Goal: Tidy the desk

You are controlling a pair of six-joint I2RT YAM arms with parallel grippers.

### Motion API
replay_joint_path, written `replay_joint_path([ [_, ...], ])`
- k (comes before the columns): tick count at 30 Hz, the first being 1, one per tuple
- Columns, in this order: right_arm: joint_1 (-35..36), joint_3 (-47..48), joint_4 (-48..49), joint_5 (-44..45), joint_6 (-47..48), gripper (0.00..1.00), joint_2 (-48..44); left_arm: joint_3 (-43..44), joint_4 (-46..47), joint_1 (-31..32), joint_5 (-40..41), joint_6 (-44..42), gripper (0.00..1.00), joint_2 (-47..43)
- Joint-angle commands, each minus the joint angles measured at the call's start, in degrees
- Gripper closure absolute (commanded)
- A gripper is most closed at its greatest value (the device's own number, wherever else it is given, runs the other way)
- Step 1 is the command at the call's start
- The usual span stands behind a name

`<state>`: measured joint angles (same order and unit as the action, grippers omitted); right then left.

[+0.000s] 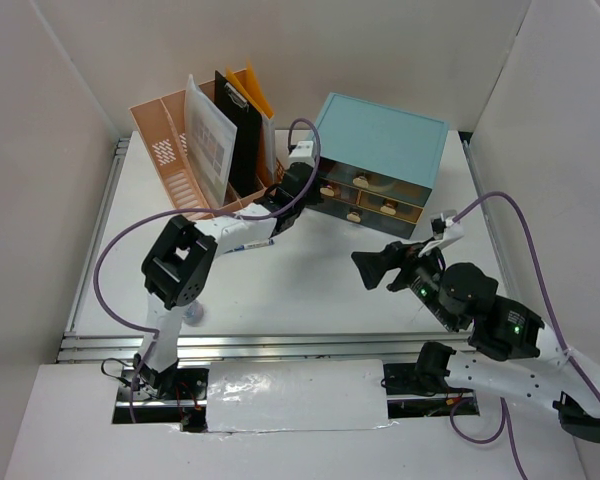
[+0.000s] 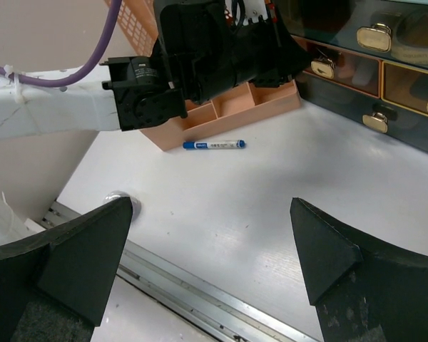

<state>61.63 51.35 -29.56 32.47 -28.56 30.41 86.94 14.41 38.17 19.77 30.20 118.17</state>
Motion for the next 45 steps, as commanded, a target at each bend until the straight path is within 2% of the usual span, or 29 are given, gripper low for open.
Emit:
replay_joint_path([
  [1, 0.2, 1.1, 3.5, 1.4, 0.9, 0.00, 1.0, 2.4, 5.2, -0.6, 1.7, -0.8, 1.00, 0.7],
  [4, 0.2, 0.3, 4.2, 2.6, -0.4, 0.00, 1.5, -0.1, 3.5, -0.6, 2.7, 2.0, 1.00, -2.4],
  [6, 0.2, -1.0, 5.3, 5.1, -2.0, 0.00, 1.7, -4.9, 1.4, -0.5, 4.1, 4.5, 1.00, -5.7],
  [8, 0.2, -4.3, 8.4, 8.5, -5.5, 0.00, 2.0, -9.7, -1.9, -0.5, 6.9, 9.2, 0.90, -12.1],
  [9, 0.2, -5.5, 10.8, 9.6, -8.8, 0.00, 2.3, -11.2, -5.5, -0.4, 7.6, 10.5, 0.75, -14.3],
  [10, 0.2, -7.9, 12.1, 11.1, -10.9, 0.00, 3.2, -14.0, -7.1, -0.3, 8.5, 12.3, 0.66, -18.9],
  [11, -0.7, -9.3, 15.4, 13.7, -14.6, 0.00, 3.4, -15.4, -9.1, 0.1, 8.5, 12.4, 0.43, -23.6],
  [14, -5.8, -16.4, 23.3, 12.1, -19.5, 0.00, 5.1, -19.4, -14.0, 2.0, 10.1, 12.9, 0.15, -30.6],
  [15, -12.4, -20.3, 29.0, 7.0, -23.9, 0.00, 5.6, -20.4, -15.1, 2.4, 10.0, 12.3, 0.12, -35.1],
  [17, -19.5, -25.1, 36.5, 0.4, -29.2, 0.00, 8.2, -21.5, -21.6, 3.0, 7.8, 12.1, 0.06, -39.5],
  [18, -25.1, -31.4, 48.3, -5.1, -32.1, 0.01, 9.8, -21.7, -23.9, 3.0, 6.4, 11.3, 0.05, -43.4],
  [20, -27.3, -37.4, 66.1, -5.4, -34.4, 0.05, 11.8, -22.3, -29.7, 3.1, 1.2, 10.2, 0.03, -47.2],
  [21, -28.0, -41.1, 70.1, -2.8, -34.4, 0.06, 14.6, -22.4, -31.7, 3.1, -0.7, 8.5, 0.03, -50.7],
  [22, -28.3, -41.8, 73.3, -1.5, -33.2, 0.06, 16.3, -22.7, -36.7, 3.2, -1.7, 8.2, 0.01, -52.4],
  [25, -30.4, -41.4, 77.0, 1.0, -32.3, 0.05, 23.3, -25.0, -41.9, 3.7, -3.8, 5.7, 0.00, -60.4],
  [30, -38.1, -47.4, 101.2, -7.8, -33.3, 0.05, 34.2, -26.6, -53.8, 3.9, -3.8, 1.8, 0.01, -73.4],
  [32, -41.5, -46.3, 103.3, -12.0, -33.7, 0.05, 37.0, -28.0, -54.4, 3.9, -3.9, -3.5, 0.00, -78.6],
  [35, -43.9, -44.1, 99.7, -11.7, -37.4, 0.05, 38.8, -33.3, -52.7, 3.8, -3.7, -7.0, 0.01, -85.0],
  [38, -45.9, -43.6, 105.7, -13.5, -37.4, 0.06, 43.8, -35.9, -49.7, 3.8, -6.2, -7.8, 0.01, -89.1],
  [41, -47.6, -42.6, 110.6, -15.9, -39.4, 0.07, 47.7, -36.7, -48.7, 3.7, -4.6, -7.1, 0.00, -91.3],
  [45, -49.2, -41.2, 111.9, -17.2, -43.8, 0.08, 54.6, -36.6, -50.2, 3.7, -2.0, -6.2, 0.00, -89.8],
])
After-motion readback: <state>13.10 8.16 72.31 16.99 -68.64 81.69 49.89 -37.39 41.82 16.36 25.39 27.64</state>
